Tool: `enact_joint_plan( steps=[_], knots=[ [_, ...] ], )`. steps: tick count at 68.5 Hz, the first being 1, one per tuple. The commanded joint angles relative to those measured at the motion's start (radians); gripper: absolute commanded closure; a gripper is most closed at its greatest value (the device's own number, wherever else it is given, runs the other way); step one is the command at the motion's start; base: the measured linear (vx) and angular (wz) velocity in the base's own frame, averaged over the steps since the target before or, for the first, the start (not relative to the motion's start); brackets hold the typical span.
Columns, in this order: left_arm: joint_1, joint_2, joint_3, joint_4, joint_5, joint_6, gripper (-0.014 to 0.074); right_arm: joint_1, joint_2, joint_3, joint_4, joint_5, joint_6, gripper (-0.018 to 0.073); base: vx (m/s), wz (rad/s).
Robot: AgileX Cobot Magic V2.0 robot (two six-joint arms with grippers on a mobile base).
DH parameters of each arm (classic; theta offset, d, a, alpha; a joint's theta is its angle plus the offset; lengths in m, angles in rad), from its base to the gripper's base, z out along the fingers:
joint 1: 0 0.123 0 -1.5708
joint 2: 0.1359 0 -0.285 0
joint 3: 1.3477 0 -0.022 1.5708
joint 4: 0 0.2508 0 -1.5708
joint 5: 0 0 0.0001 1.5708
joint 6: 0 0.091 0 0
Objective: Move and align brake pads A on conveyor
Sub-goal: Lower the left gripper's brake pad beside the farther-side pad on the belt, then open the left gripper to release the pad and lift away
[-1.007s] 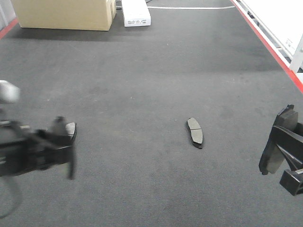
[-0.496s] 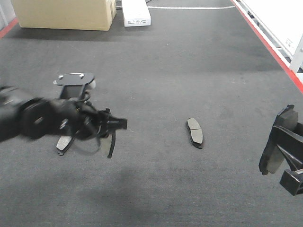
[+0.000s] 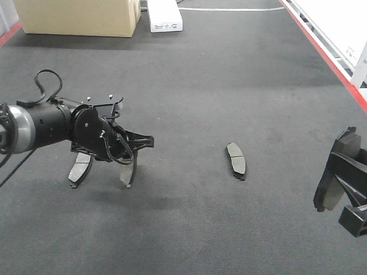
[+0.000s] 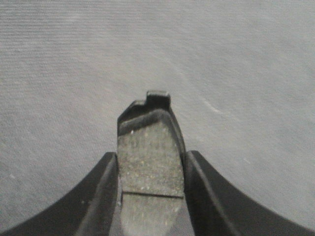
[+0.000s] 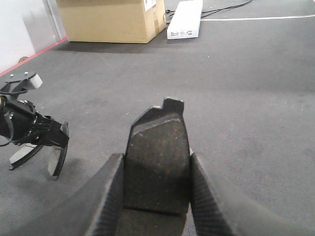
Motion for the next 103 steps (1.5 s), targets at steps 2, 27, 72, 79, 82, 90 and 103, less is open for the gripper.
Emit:
enact_joint_plan(
  steps=[2,27,72,79,82,90,103],
  knots=[
    [0.015,-0.033,-0.046,-0.007,-0.041,-0.008,0.0482,-0.003,-0.001,-0.031,-0.013,-0.098,-0.006,0.0536,0.00,0.00],
    [0.023,0.027,-0.058,-0.006,-0.096,-0.008,0.0461,-0.003,-0.001,-0.031,-0.013,-0.098,-0.006,0.0536,0.00,0.00],
    [0.021,-0.049,-0.042,0.026,-0.106,-0.008,0.0096,-0.003,-0.001,-0.031,-0.013,-0.098,-0.006,0.0536,0.00,0.00],
    [0.021,-0.142,0.026,0.083,-0.129,-0.009,0.0135,-0.003,-0.001,-0.031,-0.013,-0.098,-0.006,0.0536,0.00,0.00],
    [0.021,-0.186,0.056,0.106,-0.138,-0.010,0.0167,-0.003,-0.001,-0.031,-0.013,-0.098,-0.006,0.0536,0.00,0.00],
    [0.021,-0.323,0.179,0.148,-0.165,-0.010,0.0297,-0.003,-0.001,-0.031,-0.013,-0.098,-0.006,0.0536,0.00,0.00],
    [0.022,-0.531,0.376,0.153,-0.233,-0.011,0.0533,-0.003,-0.001,-0.031,-0.013,-0.098,-0.006,0.0536,0.00,0.00]
  ],
)
